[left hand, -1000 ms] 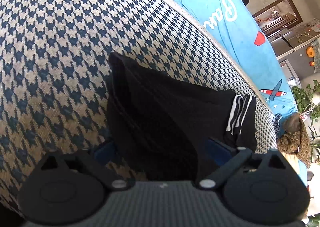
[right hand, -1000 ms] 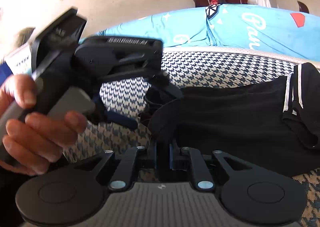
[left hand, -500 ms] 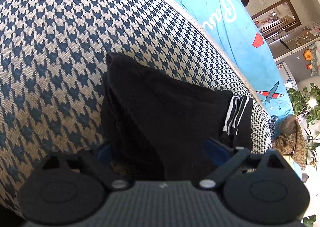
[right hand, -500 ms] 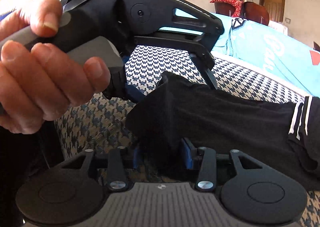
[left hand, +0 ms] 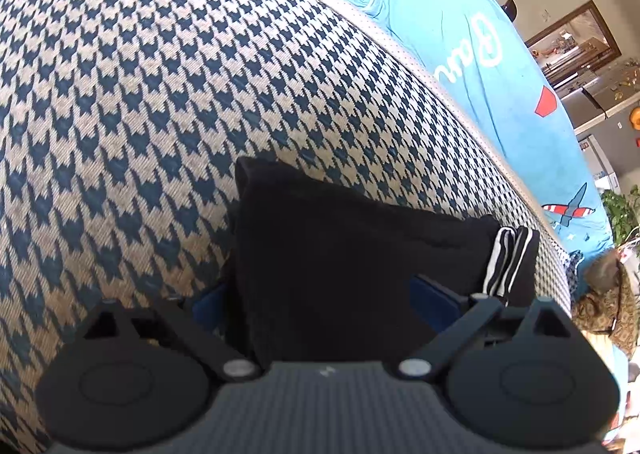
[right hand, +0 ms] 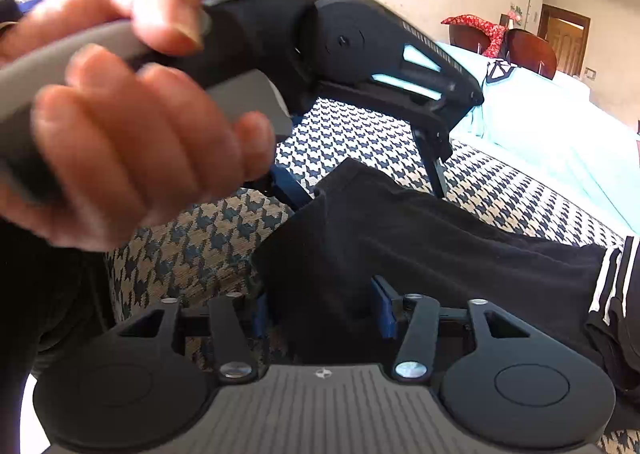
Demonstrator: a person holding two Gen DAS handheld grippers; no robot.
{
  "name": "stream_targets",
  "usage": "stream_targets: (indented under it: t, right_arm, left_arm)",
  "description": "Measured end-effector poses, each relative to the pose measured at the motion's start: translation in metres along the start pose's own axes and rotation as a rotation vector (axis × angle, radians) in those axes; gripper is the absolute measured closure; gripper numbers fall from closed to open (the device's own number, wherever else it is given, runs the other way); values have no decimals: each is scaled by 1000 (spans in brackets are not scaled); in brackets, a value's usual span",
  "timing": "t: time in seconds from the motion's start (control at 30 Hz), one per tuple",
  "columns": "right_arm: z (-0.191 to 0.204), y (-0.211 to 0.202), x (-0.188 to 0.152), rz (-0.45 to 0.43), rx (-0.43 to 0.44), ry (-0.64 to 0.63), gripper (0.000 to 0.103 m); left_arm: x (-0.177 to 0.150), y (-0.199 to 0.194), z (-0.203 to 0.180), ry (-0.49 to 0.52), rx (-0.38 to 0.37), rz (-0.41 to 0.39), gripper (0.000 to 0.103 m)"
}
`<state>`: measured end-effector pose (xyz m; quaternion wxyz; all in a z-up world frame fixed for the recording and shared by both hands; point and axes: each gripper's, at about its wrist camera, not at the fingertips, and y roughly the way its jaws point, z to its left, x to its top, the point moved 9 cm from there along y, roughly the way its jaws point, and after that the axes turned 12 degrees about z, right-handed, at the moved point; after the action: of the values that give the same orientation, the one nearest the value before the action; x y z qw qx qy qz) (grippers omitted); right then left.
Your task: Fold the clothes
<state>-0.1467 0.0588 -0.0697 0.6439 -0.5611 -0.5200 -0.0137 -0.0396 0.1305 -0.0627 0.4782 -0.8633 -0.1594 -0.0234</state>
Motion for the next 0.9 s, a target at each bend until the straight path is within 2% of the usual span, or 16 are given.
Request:
stream_targets:
  t: [0.03, 0.13, 0.33, 0.37, 0.4, 0.6, 0.9]
  right_arm:
    - [0, 0, 0, 1, -3, -4, 75]
    - [-3, -1, -1, 3, -12, -2, 86]
    - [-12, -13, 1, -14, -15, 48, 90]
    - [-15, -13, 3, -18, -17, 51, 91]
    - [-17, -13, 5, -23, -20, 54, 91]
    - [-26, -17, 12, -46, -39, 64, 91]
    - [-57, -46, 10, -111, -132, 148, 91]
  left_arm:
    - [2, 1, 0, 8, 9, -4, 13]
    - [3, 3, -2, 26, 39, -21, 29]
    - [1, 9, -3, 13, 52, -44, 66]
    - [1, 10, -2, 9, 51, -48, 78]
    - [-3, 10, -2, 7, 49, -47, 82]
    - [-12, 9, -15, 8, 47, -60, 91]
    - [-7, -2, -86, 81, 2, -117, 91]
